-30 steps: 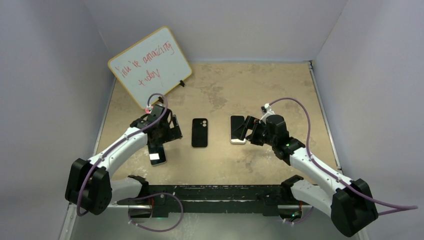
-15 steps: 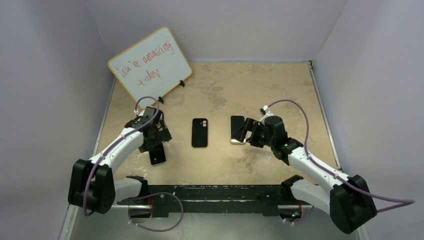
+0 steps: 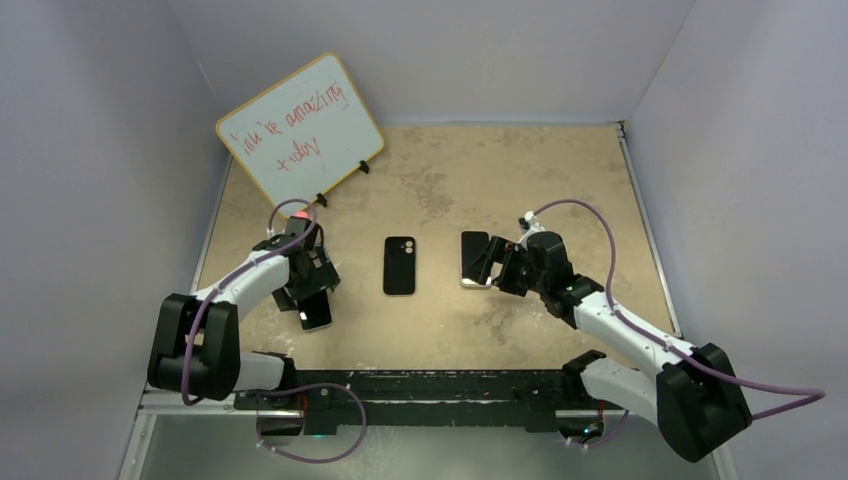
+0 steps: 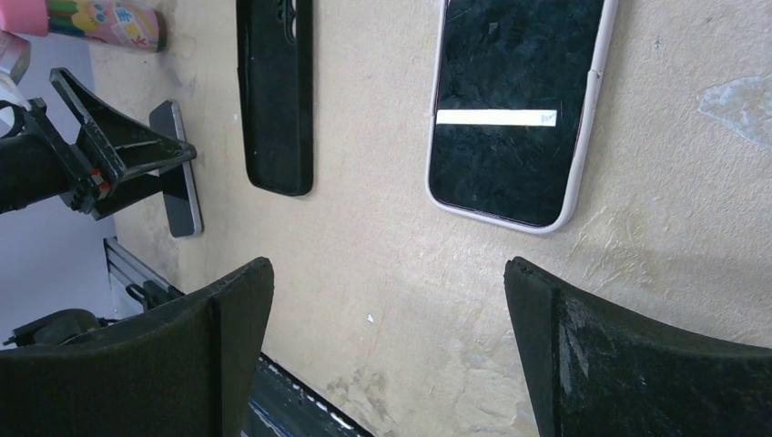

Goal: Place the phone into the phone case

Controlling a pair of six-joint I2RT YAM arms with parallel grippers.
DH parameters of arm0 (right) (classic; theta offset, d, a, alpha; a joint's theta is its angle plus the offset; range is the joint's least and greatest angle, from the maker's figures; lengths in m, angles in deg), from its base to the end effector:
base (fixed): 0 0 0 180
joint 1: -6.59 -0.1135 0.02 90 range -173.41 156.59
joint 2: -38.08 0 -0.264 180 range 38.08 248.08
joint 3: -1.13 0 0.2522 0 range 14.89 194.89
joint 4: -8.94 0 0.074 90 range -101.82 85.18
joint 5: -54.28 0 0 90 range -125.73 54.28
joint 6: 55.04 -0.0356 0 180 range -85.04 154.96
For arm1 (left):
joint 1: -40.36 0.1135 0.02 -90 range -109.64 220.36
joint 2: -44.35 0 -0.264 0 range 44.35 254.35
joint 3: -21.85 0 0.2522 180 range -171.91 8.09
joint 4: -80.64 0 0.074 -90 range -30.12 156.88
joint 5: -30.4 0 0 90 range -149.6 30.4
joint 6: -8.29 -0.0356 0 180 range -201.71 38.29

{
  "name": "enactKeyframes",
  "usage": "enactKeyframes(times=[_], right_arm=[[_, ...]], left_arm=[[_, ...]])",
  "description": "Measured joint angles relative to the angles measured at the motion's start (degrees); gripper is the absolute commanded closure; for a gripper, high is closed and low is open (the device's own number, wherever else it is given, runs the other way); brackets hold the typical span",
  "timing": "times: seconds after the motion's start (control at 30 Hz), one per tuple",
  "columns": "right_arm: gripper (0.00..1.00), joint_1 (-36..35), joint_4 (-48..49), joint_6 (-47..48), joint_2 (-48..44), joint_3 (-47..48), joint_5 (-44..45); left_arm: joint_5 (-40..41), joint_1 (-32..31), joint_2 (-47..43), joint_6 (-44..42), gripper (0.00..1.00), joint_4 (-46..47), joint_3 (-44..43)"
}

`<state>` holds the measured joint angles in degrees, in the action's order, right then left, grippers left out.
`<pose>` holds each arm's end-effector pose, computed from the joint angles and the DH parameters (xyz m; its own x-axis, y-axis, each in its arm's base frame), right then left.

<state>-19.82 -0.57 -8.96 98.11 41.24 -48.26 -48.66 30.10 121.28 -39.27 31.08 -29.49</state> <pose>0.1936 0.1048 0.2028 -0.7356 0.3907 -0.5534 -0.1295 0.7208 0.6810 0.2134 -0.0318 0.1564 -0.7876 -0.5307 -0.3129 -0.5481 0.8356 -0.0376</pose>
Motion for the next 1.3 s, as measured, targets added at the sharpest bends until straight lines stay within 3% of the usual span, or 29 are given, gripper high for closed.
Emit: enactKeyframes(times=[0.3, 0.7, 0.97, 1.13, 1.3], right_arm=[[0.04, 0.0, 0.42, -0.04, 0.37, 0.0, -0.11], [0.05, 0.0, -0.28, -0.15, -1.09, 1.18, -0.44], [0.08, 0.0, -1.16, -0.17, -1.6, 1.95, -0.68], [0.17, -0.22, -2.45, 0.11, -1.49, 4.17, -1.25], [0.36, -0.48, -3.3, 1.42, 1.16, 9.16, -3.65]], left_arm=[[-1.57, -0.35, -1.18, -2.49, 0.21, 0.98, 0.96], [-3.23, -13.57, -2.16, -1.53, 0.39, 7.23, 1.86], [-6.8, -16.52, -8.15, -1.29, 0.45, 11.21, 6.36], [-9.2, -20.39, -10.51, -1.62, 0.46, 11.89, 7.89], [-10.16, -26.43, -11.98, -1.73, 0.47, 14.69, 9.51]])
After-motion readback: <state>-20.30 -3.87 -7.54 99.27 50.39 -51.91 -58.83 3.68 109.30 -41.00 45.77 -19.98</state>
